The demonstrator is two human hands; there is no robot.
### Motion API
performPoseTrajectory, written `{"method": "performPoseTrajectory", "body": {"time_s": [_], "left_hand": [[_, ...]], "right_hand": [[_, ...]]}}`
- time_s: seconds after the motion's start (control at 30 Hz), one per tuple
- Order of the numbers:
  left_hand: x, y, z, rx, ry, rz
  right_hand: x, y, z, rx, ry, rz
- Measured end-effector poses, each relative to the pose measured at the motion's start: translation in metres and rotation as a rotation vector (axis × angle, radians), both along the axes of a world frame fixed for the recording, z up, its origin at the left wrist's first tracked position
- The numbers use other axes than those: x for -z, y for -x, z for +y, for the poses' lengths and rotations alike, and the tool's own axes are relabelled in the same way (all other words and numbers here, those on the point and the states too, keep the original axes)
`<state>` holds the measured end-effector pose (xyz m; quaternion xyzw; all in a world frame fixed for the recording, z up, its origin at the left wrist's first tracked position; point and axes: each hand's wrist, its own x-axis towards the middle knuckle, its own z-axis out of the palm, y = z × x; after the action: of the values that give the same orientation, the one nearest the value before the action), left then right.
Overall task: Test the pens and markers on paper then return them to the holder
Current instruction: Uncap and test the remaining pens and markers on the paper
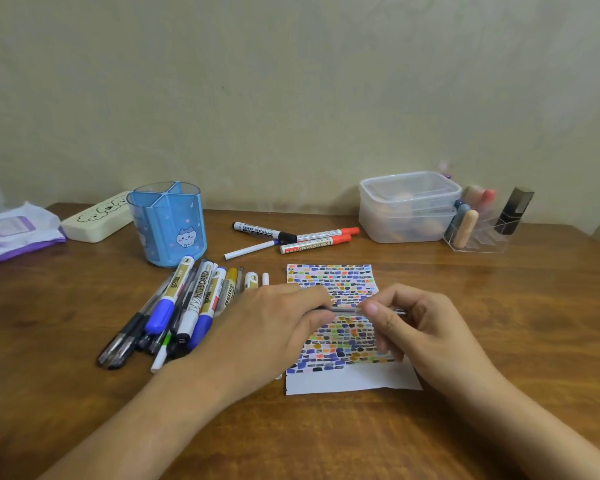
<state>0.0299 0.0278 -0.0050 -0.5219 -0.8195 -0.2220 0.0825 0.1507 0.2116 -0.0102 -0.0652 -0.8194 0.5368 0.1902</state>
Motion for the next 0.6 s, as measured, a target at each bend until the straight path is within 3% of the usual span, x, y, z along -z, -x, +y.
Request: {"method": "performPoseTrajectory", "body": {"time_s": [0.13, 0.27, 0.6], "left_hand": [[-0.001, 0.000, 0.000, 0.004, -0.006, -0.006], [-0.006, -0.003, -0.002, -0.009, 0.024, 0.005], [-0.008, 0.000, -0.004, -0.006, 0.079, -0.022]], "right_hand": [[0.000, -0.002, -0.001, 0.037, -0.102, 0.025], [0.002, -0.005, -0.003, 0.095, -0.389, 0.009], [0.005, -0.004, -0.004, 0.082, -0.380, -0.012]]}}
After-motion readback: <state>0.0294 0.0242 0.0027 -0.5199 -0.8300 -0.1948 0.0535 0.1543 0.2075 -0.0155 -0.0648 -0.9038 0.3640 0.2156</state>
